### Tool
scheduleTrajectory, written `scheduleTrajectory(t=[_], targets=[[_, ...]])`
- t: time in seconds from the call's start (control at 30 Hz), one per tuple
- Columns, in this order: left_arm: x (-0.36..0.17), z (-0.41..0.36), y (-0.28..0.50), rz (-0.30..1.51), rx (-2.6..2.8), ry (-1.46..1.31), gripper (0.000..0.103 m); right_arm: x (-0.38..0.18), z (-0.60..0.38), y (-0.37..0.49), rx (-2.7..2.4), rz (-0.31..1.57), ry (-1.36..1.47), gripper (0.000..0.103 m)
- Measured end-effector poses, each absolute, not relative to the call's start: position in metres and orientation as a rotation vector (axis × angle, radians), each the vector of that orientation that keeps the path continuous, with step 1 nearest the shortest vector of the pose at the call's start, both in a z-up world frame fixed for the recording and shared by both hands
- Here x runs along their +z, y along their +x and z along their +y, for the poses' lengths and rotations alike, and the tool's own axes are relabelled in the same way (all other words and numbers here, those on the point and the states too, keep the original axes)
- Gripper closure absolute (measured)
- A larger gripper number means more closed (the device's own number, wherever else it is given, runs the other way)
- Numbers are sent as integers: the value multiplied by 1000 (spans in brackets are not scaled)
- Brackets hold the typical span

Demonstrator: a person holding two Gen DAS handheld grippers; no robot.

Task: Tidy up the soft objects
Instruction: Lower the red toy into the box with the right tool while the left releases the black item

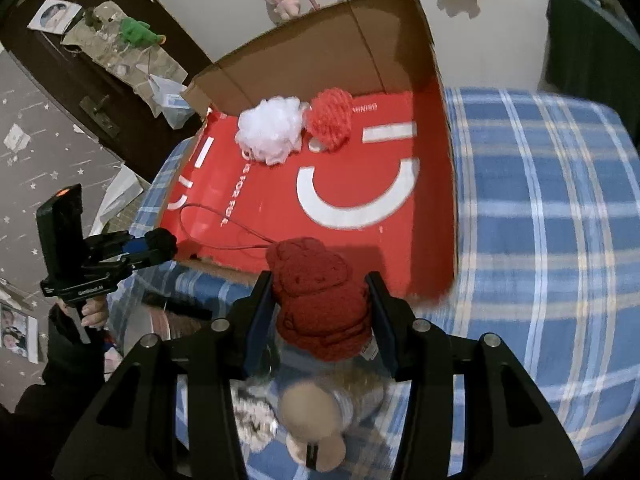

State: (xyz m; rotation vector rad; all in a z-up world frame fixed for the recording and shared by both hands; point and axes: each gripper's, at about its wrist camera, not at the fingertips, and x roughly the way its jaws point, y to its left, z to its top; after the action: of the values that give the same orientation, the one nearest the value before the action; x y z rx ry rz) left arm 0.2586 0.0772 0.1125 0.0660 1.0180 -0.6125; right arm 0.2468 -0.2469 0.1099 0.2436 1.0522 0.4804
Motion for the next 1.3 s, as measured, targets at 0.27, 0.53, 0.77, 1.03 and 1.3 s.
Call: scheduleTrajectory(t=[0.27, 0.53, 0.77, 1.03, 1.3], targets=[[116, 61, 296, 1032, -483, 137, 74, 125, -214, 284, 338, 996, 44, 58], [95, 49, 348, 1114, -323, 210, 73, 108, -179, 342, 148, 1033, -218, 58], [77, 46, 378, 1161, -228, 271, 73, 85, -172, 379, 62, 1089, -271, 58], [66, 40, 389, 1172, -210, 314, 68, 67, -176, 396, 55, 1136, -262, 58], [67, 39, 388, 1161, -221, 295, 42, 66, -171, 391, 69, 1126, -319, 57]])
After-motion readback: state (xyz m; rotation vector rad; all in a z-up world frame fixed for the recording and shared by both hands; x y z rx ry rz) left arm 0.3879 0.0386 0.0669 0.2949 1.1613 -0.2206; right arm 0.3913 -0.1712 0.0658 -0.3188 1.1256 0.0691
